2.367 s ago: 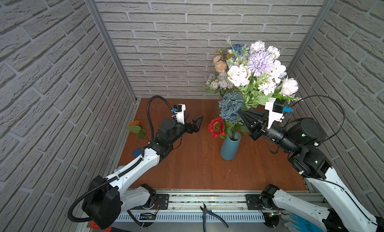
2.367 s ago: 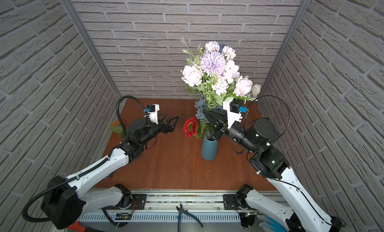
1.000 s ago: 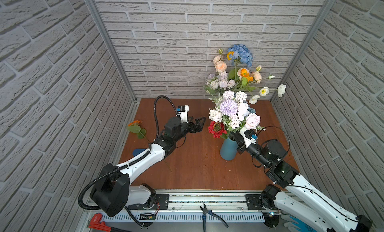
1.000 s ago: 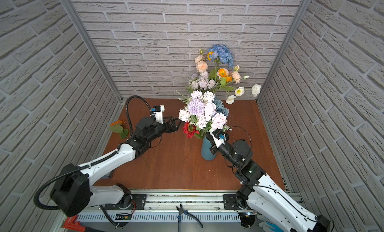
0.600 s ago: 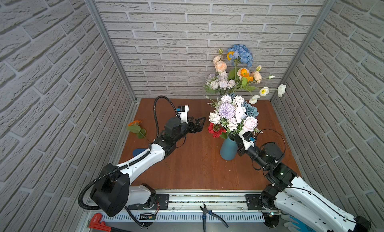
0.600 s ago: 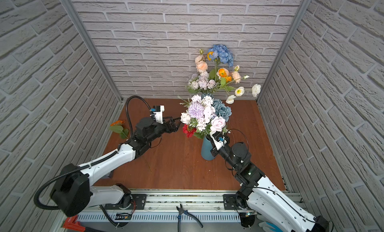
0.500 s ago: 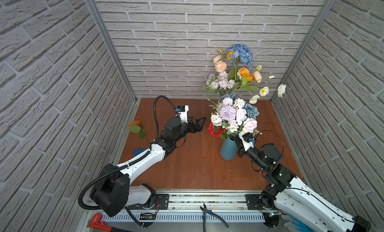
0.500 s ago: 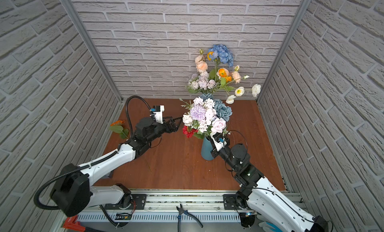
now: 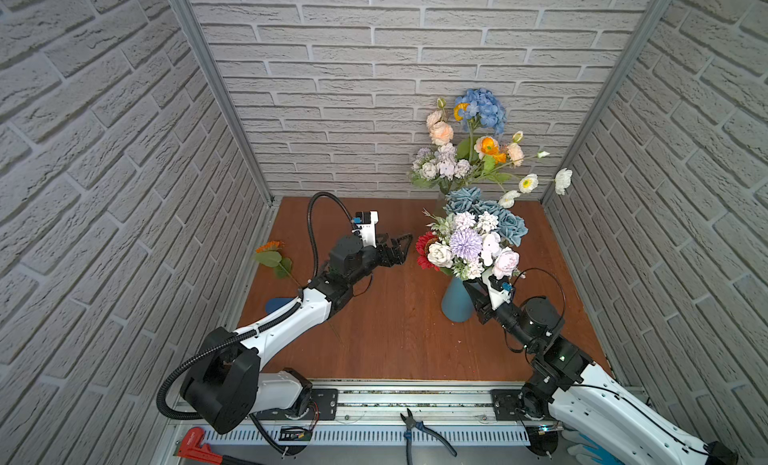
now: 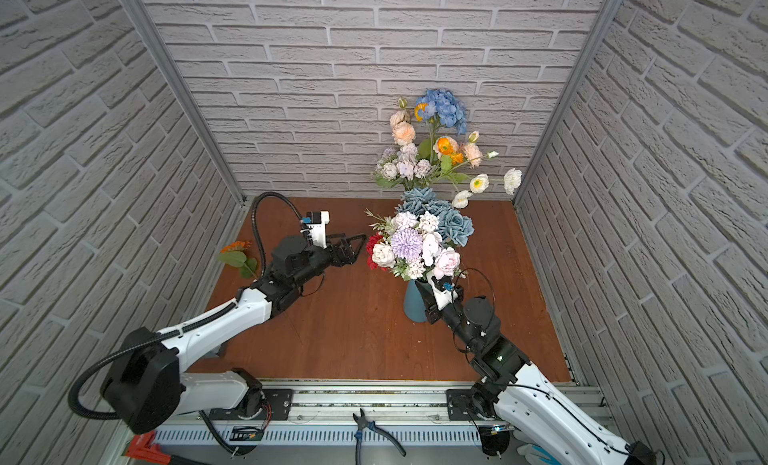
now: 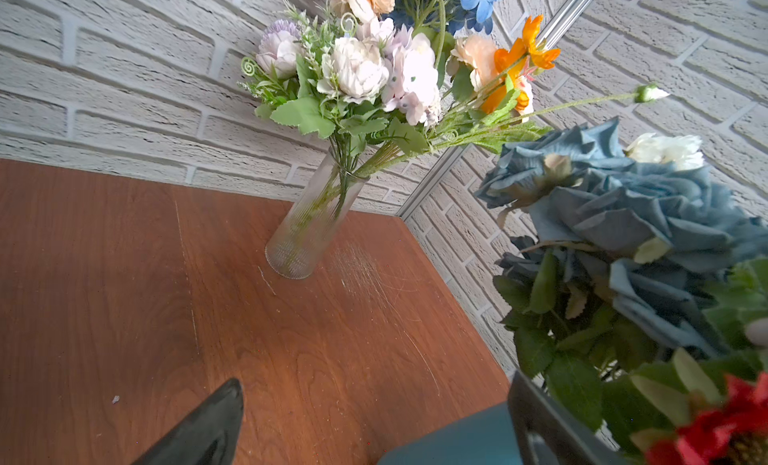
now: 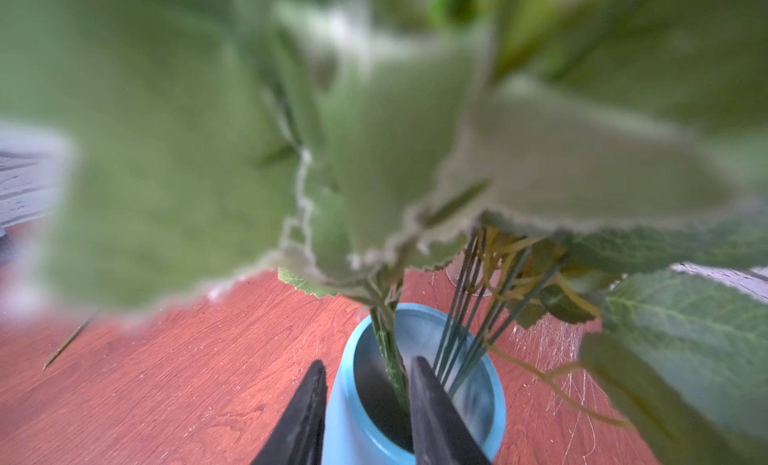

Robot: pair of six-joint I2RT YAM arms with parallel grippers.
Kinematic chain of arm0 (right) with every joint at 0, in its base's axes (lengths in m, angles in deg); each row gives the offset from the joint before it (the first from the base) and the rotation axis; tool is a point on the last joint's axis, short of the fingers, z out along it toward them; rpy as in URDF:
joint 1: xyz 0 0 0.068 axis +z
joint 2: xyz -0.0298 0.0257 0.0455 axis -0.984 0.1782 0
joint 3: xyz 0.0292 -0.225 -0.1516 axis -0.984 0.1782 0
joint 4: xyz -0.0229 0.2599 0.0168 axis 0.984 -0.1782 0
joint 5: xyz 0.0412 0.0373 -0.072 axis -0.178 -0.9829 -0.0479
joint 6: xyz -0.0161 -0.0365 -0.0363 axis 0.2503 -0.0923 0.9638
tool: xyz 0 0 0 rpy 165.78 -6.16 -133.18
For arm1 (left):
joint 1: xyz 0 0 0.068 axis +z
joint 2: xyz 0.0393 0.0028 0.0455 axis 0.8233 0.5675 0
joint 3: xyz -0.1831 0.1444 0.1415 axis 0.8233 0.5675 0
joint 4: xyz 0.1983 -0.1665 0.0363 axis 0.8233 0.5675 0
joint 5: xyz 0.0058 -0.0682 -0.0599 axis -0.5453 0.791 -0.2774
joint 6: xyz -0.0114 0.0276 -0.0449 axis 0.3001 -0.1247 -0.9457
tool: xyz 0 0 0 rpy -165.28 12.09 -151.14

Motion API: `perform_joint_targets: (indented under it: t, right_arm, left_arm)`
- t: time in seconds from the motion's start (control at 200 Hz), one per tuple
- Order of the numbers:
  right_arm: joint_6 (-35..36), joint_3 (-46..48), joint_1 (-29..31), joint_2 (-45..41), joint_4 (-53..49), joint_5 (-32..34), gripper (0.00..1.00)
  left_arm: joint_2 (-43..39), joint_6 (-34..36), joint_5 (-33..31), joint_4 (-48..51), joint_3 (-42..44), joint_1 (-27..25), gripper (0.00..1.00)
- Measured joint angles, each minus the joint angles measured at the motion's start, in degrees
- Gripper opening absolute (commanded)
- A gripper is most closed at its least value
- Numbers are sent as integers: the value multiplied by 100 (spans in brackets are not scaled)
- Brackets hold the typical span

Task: Arrange the flowers into the vase
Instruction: 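Carry the white-and-lilac bouquet over the teal vase and lower it in with the right gripper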

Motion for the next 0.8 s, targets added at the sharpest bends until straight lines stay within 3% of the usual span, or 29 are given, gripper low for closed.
perform_joint_targets:
  t: [0.265, 0.36, 0.52, 0.8]
  right_arm:
    - [138, -610, 0, 660, 96, -39, 37]
    - [221, -695, 0, 850, 243, 81, 30]
    - [289, -695, 0, 990, 363, 365, 7]
    - [251, -616, 0, 922, 415, 487, 6]
  left_arm:
    - [61, -2, 11, 2, -2, -33, 98]
    - [57, 2, 4, 7, -2, -33, 98]
    - [9, 33, -13, 20, -2, -33, 98]
    - [-11, 98, -13, 26, -2, -33, 98]
